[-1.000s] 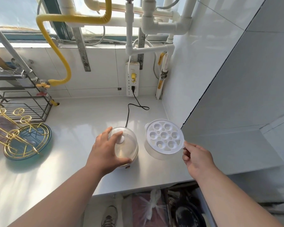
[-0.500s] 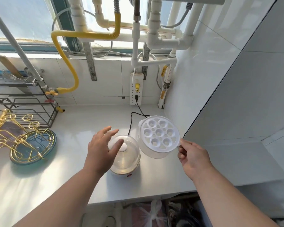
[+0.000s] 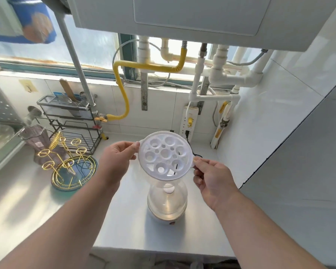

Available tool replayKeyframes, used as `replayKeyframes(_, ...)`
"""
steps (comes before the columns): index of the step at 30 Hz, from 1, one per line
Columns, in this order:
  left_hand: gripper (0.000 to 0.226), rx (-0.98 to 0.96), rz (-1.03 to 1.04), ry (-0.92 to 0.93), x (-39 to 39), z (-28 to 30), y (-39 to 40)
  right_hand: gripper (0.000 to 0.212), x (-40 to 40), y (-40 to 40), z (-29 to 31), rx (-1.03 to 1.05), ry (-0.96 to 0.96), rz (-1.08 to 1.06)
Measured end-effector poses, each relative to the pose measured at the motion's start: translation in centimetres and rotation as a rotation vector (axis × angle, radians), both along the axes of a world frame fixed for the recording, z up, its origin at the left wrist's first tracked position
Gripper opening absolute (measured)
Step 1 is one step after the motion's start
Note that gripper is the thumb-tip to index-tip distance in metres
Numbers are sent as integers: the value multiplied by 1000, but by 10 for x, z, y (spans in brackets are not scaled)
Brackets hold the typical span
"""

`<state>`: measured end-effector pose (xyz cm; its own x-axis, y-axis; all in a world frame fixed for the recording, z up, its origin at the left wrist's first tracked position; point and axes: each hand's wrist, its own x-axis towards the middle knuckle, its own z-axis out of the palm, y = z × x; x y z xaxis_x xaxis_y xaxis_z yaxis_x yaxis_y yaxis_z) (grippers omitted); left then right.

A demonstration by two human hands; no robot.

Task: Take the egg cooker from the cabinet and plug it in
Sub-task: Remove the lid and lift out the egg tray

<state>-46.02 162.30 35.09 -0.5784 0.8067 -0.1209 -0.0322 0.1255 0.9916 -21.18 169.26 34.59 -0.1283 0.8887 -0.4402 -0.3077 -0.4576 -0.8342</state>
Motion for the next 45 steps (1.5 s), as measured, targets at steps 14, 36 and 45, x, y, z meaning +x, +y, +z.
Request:
replayKeyframes(14,12,-141,314,-140,-100,-83,-94,6,-128,-65,-54,-97,-166,261)
replayKeyframes(36,9,-352,373,-310,-116,-197,-98,25,-173,-94,-116,-175,-537,426)
replayKeyframes(45,6,-358,382,-310,-112,-209,-93,18,-171,-91,-127,-173,-518,431)
